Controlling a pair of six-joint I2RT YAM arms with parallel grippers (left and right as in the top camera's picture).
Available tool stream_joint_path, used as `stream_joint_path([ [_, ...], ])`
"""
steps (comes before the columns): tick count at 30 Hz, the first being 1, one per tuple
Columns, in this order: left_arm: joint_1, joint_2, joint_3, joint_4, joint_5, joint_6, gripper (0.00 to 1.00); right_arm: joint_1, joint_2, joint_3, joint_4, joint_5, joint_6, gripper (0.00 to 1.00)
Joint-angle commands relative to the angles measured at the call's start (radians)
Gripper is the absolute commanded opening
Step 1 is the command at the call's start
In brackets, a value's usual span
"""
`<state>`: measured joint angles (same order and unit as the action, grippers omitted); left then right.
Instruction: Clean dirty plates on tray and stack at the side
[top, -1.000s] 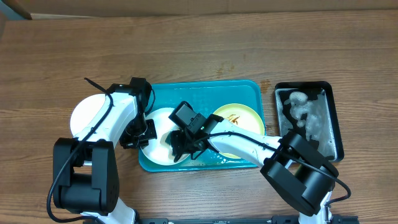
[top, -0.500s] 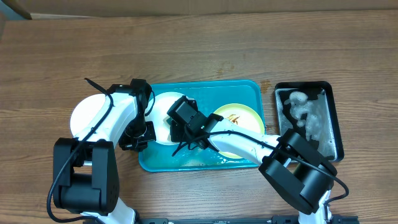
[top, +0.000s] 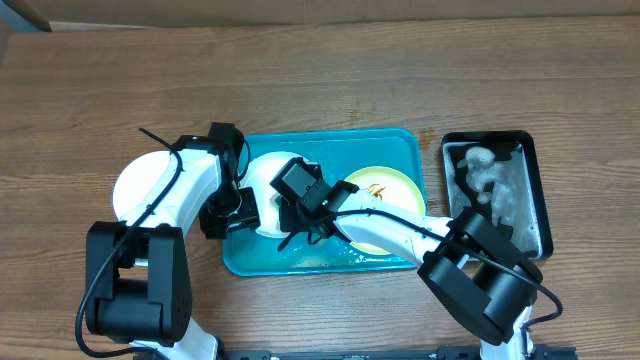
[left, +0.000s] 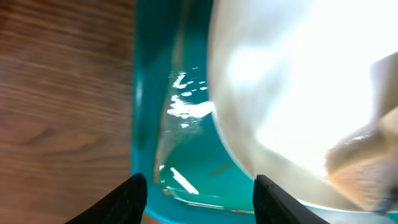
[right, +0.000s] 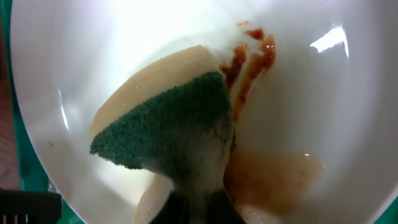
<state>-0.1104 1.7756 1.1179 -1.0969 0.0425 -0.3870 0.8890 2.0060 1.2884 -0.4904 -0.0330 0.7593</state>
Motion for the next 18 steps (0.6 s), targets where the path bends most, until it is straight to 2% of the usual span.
stream_joint_path([
  [1,-0.001,-0.009,-0.005,0.014,0.055,0.006,0.57,-0.007,0.016,-0.016,-0.046,0.024,0.004,0.04],
  [13,-0.002,-0.008,-0.02,0.117,0.055,0.004,0.53,-0.007,0.016,-0.016,-0.151,0.005,0.003,0.04],
  [15,-0.001,-0.008,-0.04,0.159,0.055,0.005,0.52,-0.007,0.016,-0.016,-0.151,-0.003,0.004,0.04],
  [18,-0.001,-0.008,-0.065,0.211,0.055,0.005,0.43,-0.007,0.016,-0.016,-0.151,-0.011,0.004,0.04],
])
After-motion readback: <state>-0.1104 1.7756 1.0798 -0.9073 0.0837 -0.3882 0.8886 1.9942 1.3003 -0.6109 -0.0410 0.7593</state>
